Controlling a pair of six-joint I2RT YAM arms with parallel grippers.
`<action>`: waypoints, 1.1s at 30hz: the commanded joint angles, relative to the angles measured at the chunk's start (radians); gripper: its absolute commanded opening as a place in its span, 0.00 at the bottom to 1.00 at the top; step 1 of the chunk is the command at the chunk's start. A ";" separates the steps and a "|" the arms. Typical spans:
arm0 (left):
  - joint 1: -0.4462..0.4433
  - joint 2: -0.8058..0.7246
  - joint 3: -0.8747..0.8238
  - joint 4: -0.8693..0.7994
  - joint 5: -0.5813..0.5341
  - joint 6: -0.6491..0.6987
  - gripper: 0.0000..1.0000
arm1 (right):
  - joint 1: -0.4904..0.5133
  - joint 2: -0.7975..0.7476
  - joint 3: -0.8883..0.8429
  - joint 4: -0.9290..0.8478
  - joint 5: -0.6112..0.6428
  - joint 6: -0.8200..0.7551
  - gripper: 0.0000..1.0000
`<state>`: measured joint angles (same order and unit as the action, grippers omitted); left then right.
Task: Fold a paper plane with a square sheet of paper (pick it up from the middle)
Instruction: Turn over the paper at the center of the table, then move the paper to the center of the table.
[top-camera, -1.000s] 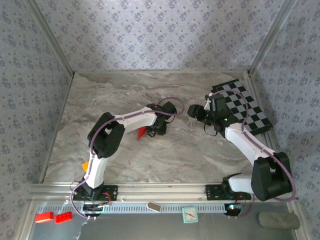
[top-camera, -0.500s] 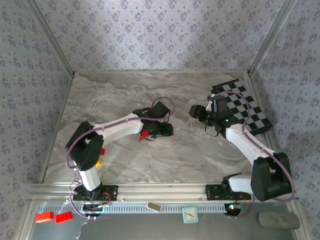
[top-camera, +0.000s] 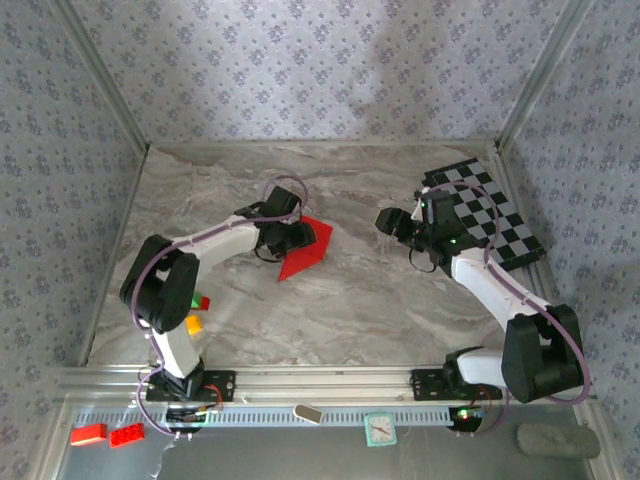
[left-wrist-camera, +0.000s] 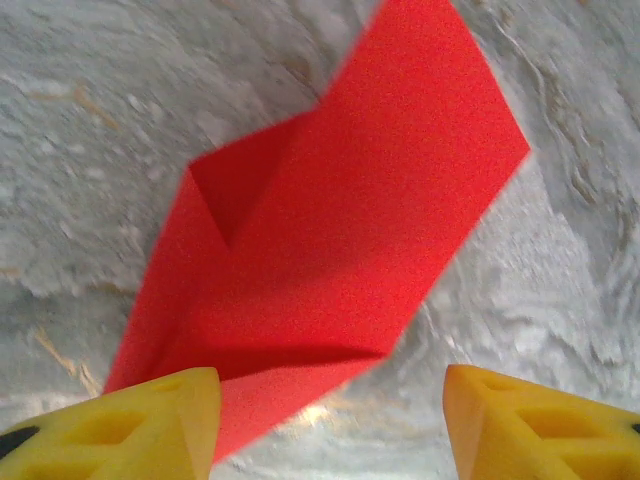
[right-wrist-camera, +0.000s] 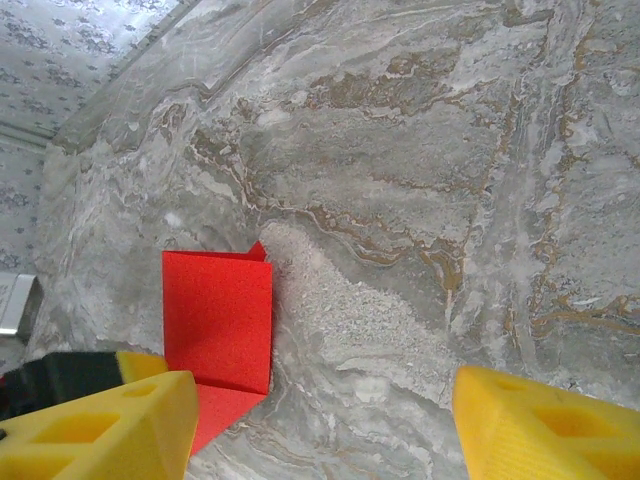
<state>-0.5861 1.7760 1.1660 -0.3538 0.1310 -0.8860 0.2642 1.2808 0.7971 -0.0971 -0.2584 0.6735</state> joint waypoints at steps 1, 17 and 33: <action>0.025 0.041 -0.025 0.063 0.046 -0.044 0.61 | 0.006 0.008 -0.002 0.011 -0.009 0.015 0.70; 0.034 0.076 -0.079 0.098 0.070 -0.023 0.41 | 0.164 0.247 0.136 0.006 -0.091 0.013 0.49; 0.037 0.049 -0.101 0.093 0.072 0.012 0.27 | 0.315 0.810 0.683 -0.242 -0.072 -0.088 0.27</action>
<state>-0.5514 1.8404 1.0809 -0.2497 0.1928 -0.8986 0.5755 2.0403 1.4212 -0.2386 -0.3546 0.6170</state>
